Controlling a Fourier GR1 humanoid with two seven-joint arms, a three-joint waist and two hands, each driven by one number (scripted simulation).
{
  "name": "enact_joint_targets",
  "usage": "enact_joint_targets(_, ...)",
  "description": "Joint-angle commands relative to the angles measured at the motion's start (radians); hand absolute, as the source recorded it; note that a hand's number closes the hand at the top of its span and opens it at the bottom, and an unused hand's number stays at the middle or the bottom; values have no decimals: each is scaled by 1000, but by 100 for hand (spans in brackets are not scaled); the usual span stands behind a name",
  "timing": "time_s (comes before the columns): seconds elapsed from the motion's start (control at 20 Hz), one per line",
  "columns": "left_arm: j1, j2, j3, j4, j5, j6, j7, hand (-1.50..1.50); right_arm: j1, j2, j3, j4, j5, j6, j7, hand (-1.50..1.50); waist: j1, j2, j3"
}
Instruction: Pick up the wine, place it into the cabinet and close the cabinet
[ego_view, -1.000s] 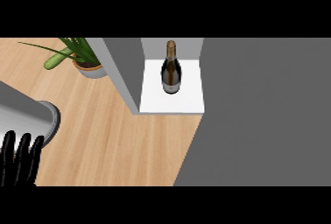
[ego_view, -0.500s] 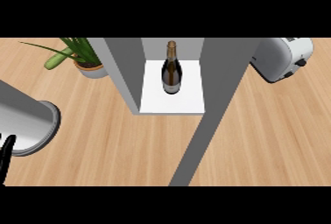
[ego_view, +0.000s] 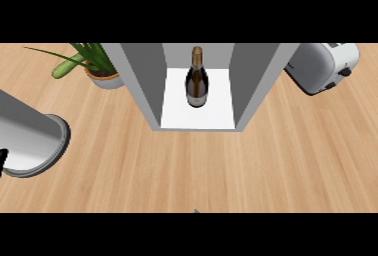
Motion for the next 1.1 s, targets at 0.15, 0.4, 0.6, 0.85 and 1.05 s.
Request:
enact_joint_targets(0.15,-57,-10,30,12,46,-35,60,-150,-288,81,108,112,38,-167,69,150,8,7,-1)
enact_joint_targets(0.4,-26,-6,42,-35,41,-44,78,-150,-419,79,31,200,-56,-254,75,150,36,8,0)
enact_joint_targets(0.6,-57,-46,3,-25,14,-19,83,-150,-570,79,-67,265,-174,-268,79,150,33,12,0)
enact_joint_targets(0.85,-85,-57,27,-5,33,-16,119,-150,-801,84,-182,501,-287,-330,-12,150,37,14,1)
enact_joint_targets(1.05,-103,-77,33,-15,6,15,133,-150,-958,86,-242,668,-348,-347,-70,150,30,12,2)
